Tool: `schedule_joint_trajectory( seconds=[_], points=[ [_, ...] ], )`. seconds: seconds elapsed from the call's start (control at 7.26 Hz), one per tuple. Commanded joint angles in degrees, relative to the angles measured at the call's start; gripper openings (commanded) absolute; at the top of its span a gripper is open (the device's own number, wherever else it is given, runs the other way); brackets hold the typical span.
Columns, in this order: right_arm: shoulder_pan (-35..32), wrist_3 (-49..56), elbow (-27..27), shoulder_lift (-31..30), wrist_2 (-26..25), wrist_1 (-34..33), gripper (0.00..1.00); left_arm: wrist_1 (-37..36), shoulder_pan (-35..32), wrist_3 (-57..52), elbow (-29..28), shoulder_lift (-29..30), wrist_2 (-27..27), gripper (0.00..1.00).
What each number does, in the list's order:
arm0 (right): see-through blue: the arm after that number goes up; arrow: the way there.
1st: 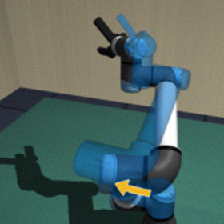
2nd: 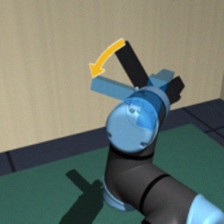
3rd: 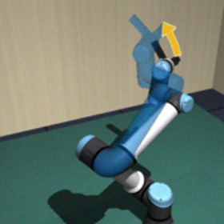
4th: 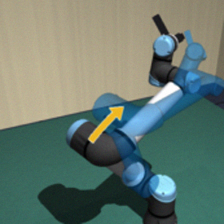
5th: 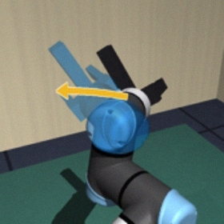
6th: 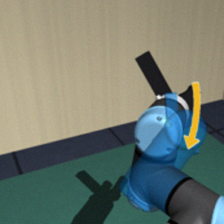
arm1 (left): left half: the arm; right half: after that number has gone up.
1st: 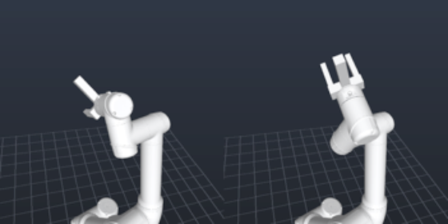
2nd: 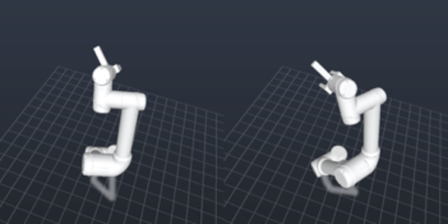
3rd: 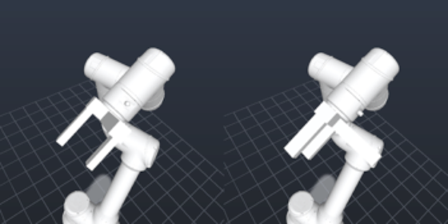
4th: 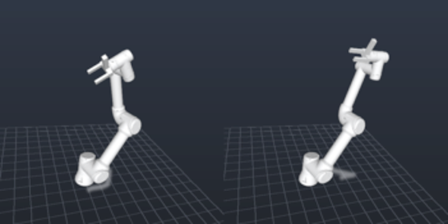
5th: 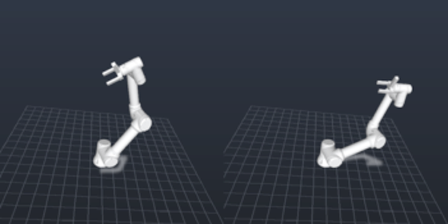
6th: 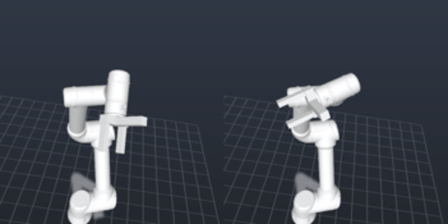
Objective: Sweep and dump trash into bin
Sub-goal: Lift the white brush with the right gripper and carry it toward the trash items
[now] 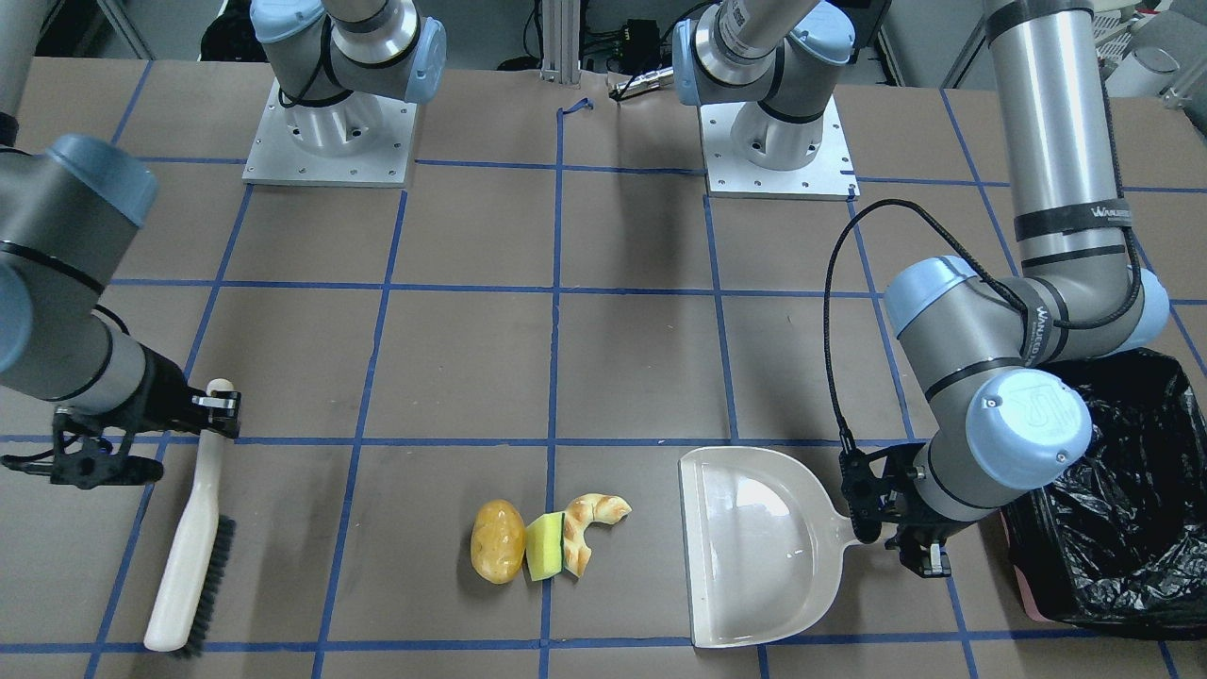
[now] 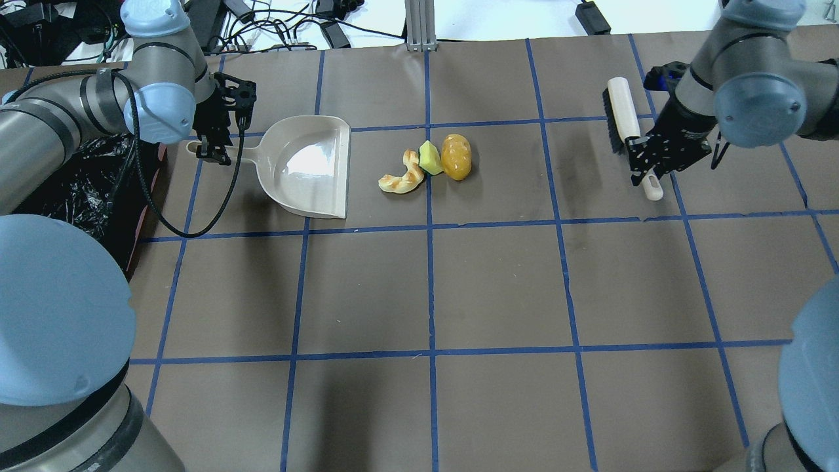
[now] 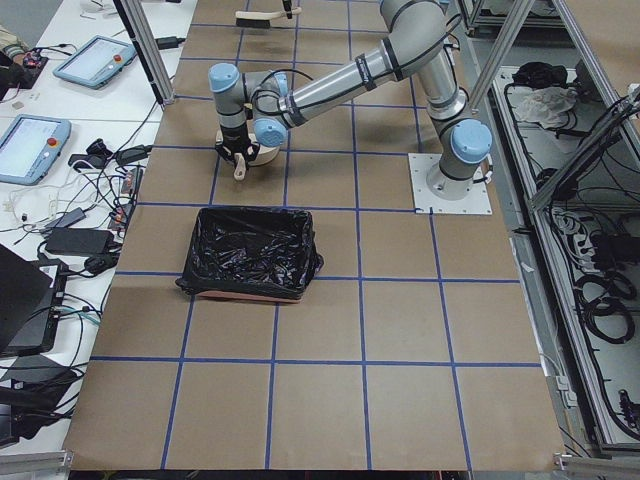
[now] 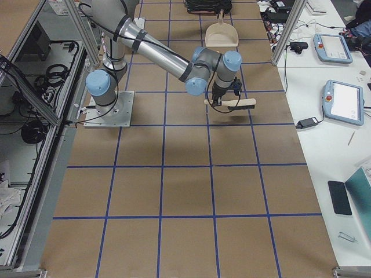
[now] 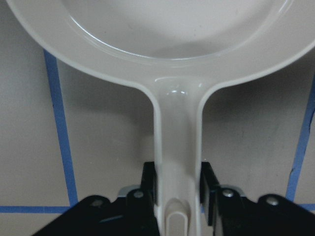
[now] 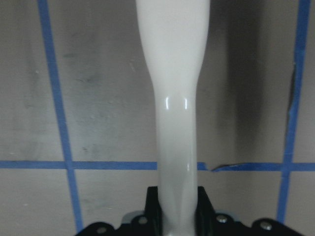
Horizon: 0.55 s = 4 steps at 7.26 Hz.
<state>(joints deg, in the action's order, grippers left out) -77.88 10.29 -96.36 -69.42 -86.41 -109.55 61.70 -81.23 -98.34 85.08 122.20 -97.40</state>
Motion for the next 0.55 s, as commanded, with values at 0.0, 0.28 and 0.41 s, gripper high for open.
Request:
schedule_joint_trajectory(
  seconds=[0.0,0.28,0.41],
  points=[
    [-6.99,-12.00,0.20,0.51,2.38,-0.48,0.00,0.00,-0.15,0.08,0.00,0.15,-0.24,0.00],
    [-10.26,-13.98,0.12,0.78,4.75,-0.40,0.00,-0.09,-0.59,0.26,0.00,0.32,-2.62,0.00],
    [-12.36,-14.42,0.12,0.86,4.76,-0.05,0.00,-0.17,-0.77,0.34,0.00,0.24,-2.44,0.00]
  ],
)
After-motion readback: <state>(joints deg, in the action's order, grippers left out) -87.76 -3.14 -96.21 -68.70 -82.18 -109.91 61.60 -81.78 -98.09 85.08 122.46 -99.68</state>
